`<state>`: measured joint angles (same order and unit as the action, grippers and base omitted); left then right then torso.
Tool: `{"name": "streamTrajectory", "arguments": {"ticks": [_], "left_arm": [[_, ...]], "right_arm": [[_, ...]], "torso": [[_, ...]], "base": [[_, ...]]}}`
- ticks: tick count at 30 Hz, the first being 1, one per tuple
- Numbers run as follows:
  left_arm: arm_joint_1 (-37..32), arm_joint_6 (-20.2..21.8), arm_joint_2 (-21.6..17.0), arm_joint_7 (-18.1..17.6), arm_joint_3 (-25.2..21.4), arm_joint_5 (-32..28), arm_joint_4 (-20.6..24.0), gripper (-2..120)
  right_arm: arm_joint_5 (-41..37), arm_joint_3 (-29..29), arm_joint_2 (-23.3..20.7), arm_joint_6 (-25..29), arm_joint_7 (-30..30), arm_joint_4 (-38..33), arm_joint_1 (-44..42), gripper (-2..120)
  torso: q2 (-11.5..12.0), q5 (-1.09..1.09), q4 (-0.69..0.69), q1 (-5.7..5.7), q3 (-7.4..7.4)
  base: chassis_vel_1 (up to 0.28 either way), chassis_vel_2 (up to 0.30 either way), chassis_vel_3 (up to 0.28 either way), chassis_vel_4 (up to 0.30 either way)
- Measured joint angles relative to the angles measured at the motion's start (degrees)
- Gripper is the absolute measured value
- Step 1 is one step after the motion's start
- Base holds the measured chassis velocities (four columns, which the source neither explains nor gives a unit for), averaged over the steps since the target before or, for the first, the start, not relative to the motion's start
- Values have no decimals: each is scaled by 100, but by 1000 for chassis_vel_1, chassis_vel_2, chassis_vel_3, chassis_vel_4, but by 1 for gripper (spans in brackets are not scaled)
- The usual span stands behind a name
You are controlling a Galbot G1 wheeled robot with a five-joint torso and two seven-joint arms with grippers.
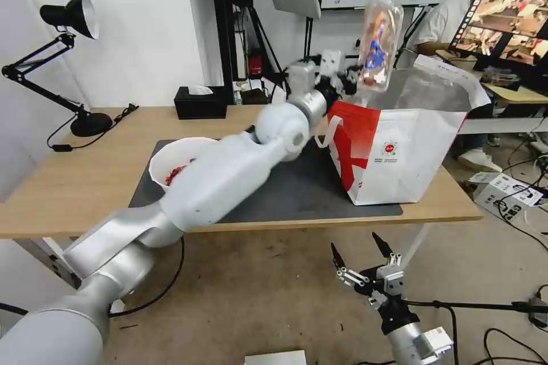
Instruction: Pick up the trash from the table and place it into the takeout bag.
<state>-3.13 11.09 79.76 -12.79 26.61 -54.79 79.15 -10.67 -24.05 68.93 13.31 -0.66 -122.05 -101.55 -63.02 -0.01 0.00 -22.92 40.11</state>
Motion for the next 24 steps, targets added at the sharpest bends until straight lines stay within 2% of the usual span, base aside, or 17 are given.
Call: {"name": "streamTrajectory", "arguments": {"ticks": [17, 24], "left_arm": [[-103, 6, -101, 211, 133, -277, 398, 0], [-108, 34, -113, 246, 166, -399, 487, 21]], "right_arm": [[-30, 96, -17, -28, -21, 41, 45, 100], [-30, 86, -29, -37, -25, 33, 45, 100]], "torso": [[0, 1, 0, 0, -1], [0, 1, 0, 1, 0]], "base": [[0, 0, 0, 0], [0, 0, 0, 0]]}}
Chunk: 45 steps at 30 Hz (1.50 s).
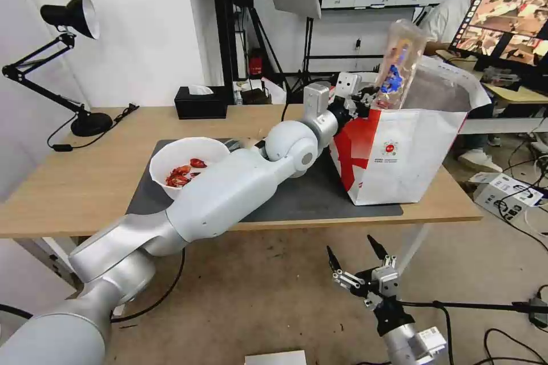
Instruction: Pick up the trash from the table and place it into the takeout bag.
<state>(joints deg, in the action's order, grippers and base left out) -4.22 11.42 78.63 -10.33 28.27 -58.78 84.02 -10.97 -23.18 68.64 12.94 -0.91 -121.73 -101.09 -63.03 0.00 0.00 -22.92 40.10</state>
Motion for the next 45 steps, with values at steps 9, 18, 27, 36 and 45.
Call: {"name": "streamTrajectory", "arguments": {"ticks": [9, 18, 27, 36, 45], "left_arm": [[-2, 20, -156, -20, -99, -279, 200, 57], [-306, -19, -864, -163, -585, -225, 982, 88], [-1771, -252, -2342, -132, -1551, 513, 2353, 100], [-4722, -600, -3285, 269, -3664, 1412, 3378, 100], [-6683, -1312, -3002, 539, -4984, 2729, 3683, 100]], "right_arm": [[10, 71, -9, -104, -8, 0, 69, 100], [14, 81, -9, -114, -9, -47, 33, 100], [15, 123, -93, -119, -26, -125, 78, 100], [-105, 255, -242, -123, -113, -140, 173, 100], [-140, 238, -111, -56, -142, -243, 22, 100]], "torso": [[0, 0, 0, 0, 0], [0, 2, 1, 0, 0], [0, 2, 0, 1, -1], [0, 2, -2, 1, -1], [-1, 0, -5, 1, -1]], "base": [[0, 0, 0, 0], [0, 0, 0, 0], [0, 0, 0, 0], [0, 0, 0, 0], [0, 0, 0, 0]]}}
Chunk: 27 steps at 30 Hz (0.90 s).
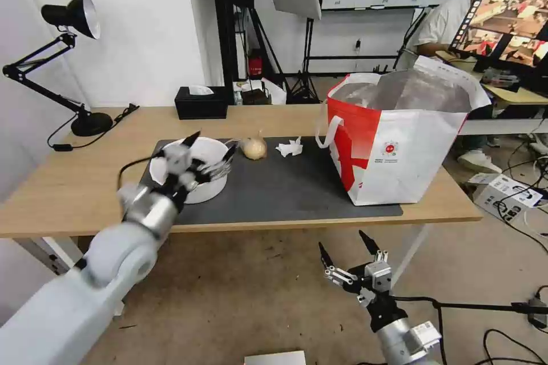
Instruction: Pick up the trash from the table and place it into the takeout bag.
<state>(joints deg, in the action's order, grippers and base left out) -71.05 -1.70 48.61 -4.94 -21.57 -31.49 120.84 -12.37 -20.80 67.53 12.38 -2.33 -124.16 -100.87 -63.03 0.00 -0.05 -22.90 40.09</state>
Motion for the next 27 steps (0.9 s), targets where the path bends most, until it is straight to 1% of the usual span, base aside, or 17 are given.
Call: {"name": "streamTrajectory", "arguments": {"ticks": [1, 2, 3, 4, 5, 6, 7, 8, 10, 12, 14, 16, 18, 20, 27], "left_arm": [[-56, -62, 59, 2, 5, 118, -20, 100], [-56, -62, 59, 2, 5, 118, -20, 100], [-294, -168, 191, 3, -59, 345, -9, 100], [-478, -228, 280, -9, -159, 460, 20, 100], [-650, -286, 364, -16, -272, 545, 61, 100], [-650, -286, 364, -16, -272, 545, 61, 100], [-867, -346, 478, -19, -407, 638, 100, 100], [-1181, -447, 679, -25, -617, 769, 135, 100], [-1282, -488, 754, -27, -684, 817, 141, 100], [-1599, -598, 986, -30, -862, 983, 144, 100], [-1651, -613, 1025, -30, -885, 1012, 150, 100], [-1900, -649, 1229, -29, -949, 1153, 196, 100], [-1956, -649, 1280, -30, -959, 1210, 198, 100], [-2136, -644, 1429, -40, -1014, 1441, 209, 100], [-2405, -629, 1580, -35, -1125, 1507, 232, 100]], "right_arm": [[16, -110, 75, 43, -1, -44, -106, 100], [16, -110, 75, 43, -1, -44, -106, 100], [20, -206, 154, 84, -21, -92, -196, 100], [19, -234, 173, 98, -41, -107, -199, 100], [19, -245, 181, 103, -56, -109, -196, 100], [19, -245, 181, 103, -56, -109, -196, 100], [19, -246, 183, 103, -70, -109, -192, 100], [22, -258, 176, 104, -88, -109, -185, 100], [26, -265, 169, 107, -98, -109, -192, 100], [39, -303, 150, 131, -134, -117, -236, 100], [40, -310, 148, 136, -138, -119, -243, 100], [47, -343, 138, 168, -156, -134, -279, 100], [50, -346, 135, 170, -157, -134, -281, 100], [63, -345, 131, 177, -160, -92, -254, 100], [66, -314, 137, 195, -178, 28, -186, 100]], "torso": [[0, 0, 3, 0, 0], [0, 0, 3, 0, 0], [0, 4, 14, 0, 0], [0, 2, 11, -1, 1], [0, -1, 10, -1, 0], [0, -1, 10, -1, 0], [0, -2, 4, -1, 1], [0, 1, 2, 0, 0], [0, 0, 2, 0, 0], [0, 1, 5, 0, 1], [0, 0, 5, 0, 1], [0, -1, 5, 0, 1], [1, 0, 5, 0, 1], [1, 0, 5, -1, 1], [1, -1, 5, -1, 1]], "base": [[0, 0, 0, 0], [0, 0, 0, 0], [0, 0, 0, 0], [0, 0, 0, 0], [0, 0, 0, 0], [0, 0, 0, 0], [0, 0, 0, 0], [0, 0, 0, 0], [0, 0, 0, 0], [0, 0, 0, 0], [0, 0, 0, 0], [0, 0, 0, 0], [0, 0, 0, 0], [0, 0, 0, 0], [0, 0, 0, 0]]}}
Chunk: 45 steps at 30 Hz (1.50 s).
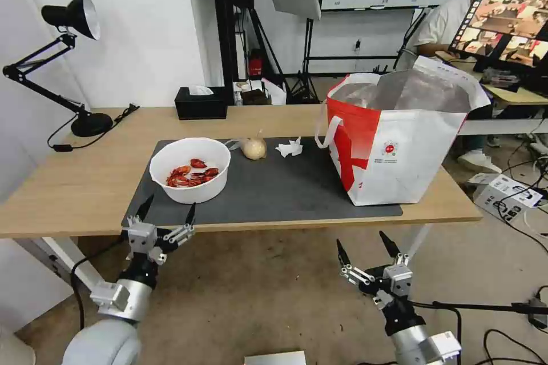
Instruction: Pick up the trash from the table and place it into the takeout bag.
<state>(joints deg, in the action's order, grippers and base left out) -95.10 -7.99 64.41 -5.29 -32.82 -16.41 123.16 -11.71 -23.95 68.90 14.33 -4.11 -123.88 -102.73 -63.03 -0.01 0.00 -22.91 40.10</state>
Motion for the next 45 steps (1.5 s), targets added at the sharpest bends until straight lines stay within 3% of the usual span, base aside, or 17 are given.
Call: {"name": "streamTrajectory", "arguments": {"ticks": [31, 45], "left_arm": [[125, 36, 64, 9, 123, 48, -360, 100], [3, 171, 125, 9, 113, 56, -326, 100]], "right_arm": [[35, 388, -146, -229, -1, 143, 458, 100], [-394, 952, -468, -909, -110, -100, 1441, 100]], "torso": [[0, 1, 0, 0, 1], [0, 1, -1, -1, 1]], "base": [[0, 0, 0, 0], [0, 0, 0, 0]]}}
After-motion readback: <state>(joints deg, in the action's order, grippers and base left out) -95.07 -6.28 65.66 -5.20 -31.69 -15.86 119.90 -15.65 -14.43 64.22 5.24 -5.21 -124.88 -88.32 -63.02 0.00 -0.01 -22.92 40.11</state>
